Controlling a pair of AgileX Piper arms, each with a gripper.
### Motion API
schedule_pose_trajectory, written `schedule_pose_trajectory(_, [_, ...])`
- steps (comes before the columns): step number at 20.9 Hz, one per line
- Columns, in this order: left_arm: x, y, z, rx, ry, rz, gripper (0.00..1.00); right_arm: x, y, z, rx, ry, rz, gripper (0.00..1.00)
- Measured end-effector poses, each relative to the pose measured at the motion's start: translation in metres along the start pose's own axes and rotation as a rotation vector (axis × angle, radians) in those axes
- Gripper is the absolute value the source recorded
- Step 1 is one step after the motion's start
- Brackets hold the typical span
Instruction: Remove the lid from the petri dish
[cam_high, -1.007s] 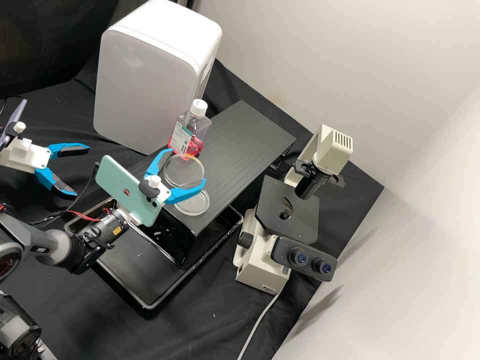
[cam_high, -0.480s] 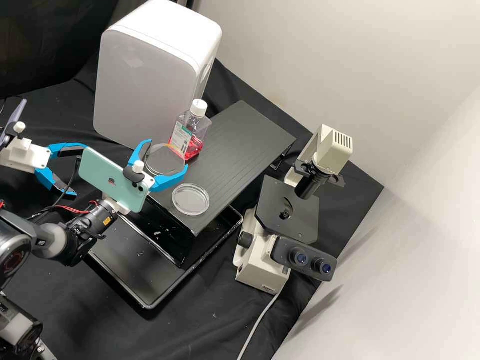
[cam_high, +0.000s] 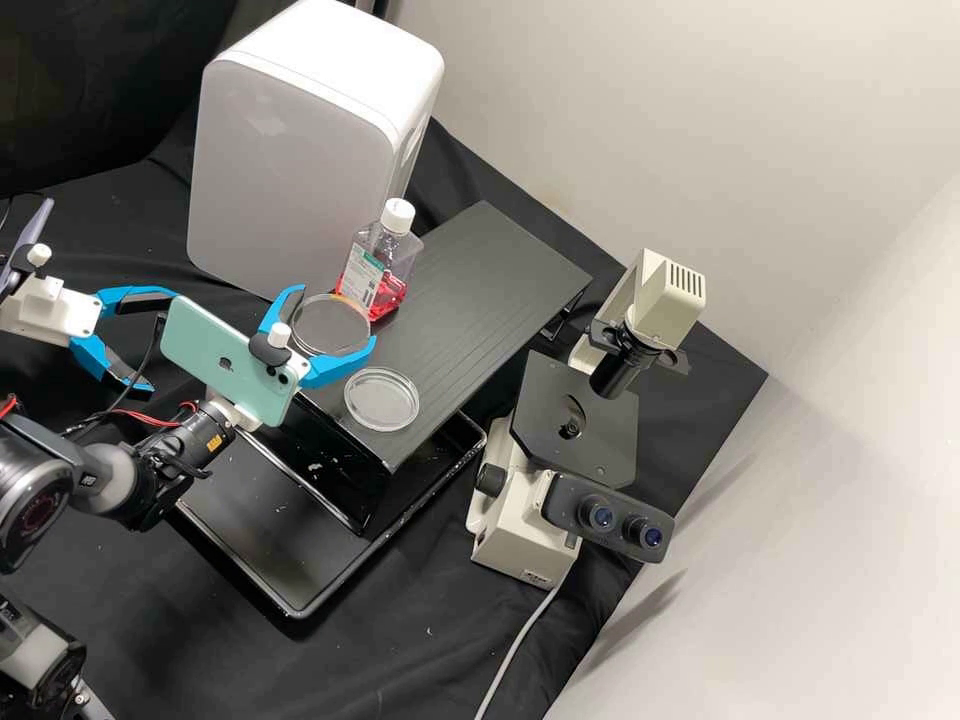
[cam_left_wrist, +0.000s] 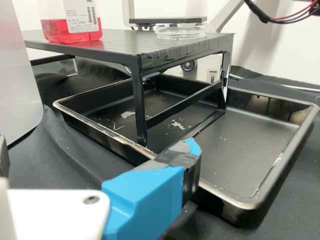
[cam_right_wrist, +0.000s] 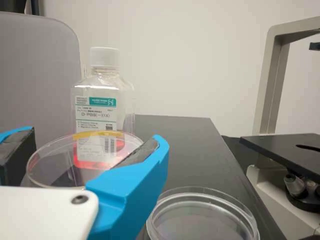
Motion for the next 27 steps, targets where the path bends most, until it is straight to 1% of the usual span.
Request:
schedule_pose_trajectory(2, [0.0,0.0,0.0,0.0,0.0,0.0,1.0,0.0,-0.002,0.001,0.0,-0.008,-0.004,0.0])
schedule_pose_trajectory(6, [0.0,0.0,0.0,0.0,0.0,0.0,1.0,0.002,-0.008,0.004,-0.015,-0.024,-0.027,0.0])
schedule_pose_trajectory(10, [0.0,0.0,0.0,0.0,0.0,0.0,1.0,0.002,-0.008,0.005,-0.012,-0.038,-0.023,0.0])
schedule_pose_trajectory(15, [0.0,0.0,0.0,0.0,0.0,0.0,1.0,0.002,-0.011,0.006,-0.016,-0.042,-0.042,0.0])
schedule_pose_trajectory(17, [0.0,0.0,0.0,0.0,0.0,0.0,1.0,0.002,-0.011,0.005,-0.027,-0.039,-0.042,0.0])
schedule_pose_trajectory(18, [0.0,0.0,0.0,0.0,0.0,0.0,1.0,0.003,-0.012,0.006,-0.038,-0.042,-0.046,0.0])
schedule_pose_trajectory(20, [0.0,0.0,0.0,0.0,0.0,0.0,1.0,0.006,-0.015,0.007,-0.039,-0.051,-0.059,0.0])
schedule_pose_trajectory(22, [0.0,0.0,0.0,-0.001,0.002,0.001,1.0,0.006,-0.017,0.009,-0.038,-0.068,-0.076,0.0])
schedule_pose_trajectory(25, [0.0,0.0,0.0,-0.001,0.002,0.001,1.0,0.007,-0.017,0.008,-0.038,-0.068,-0.076,0.0])
schedule_pose_trajectory(27, [0.0,0.0,0.0,-0.001,0.002,0.001,1.0,0.007,-0.017,0.009,-0.038,-0.075,-0.074,0.0])
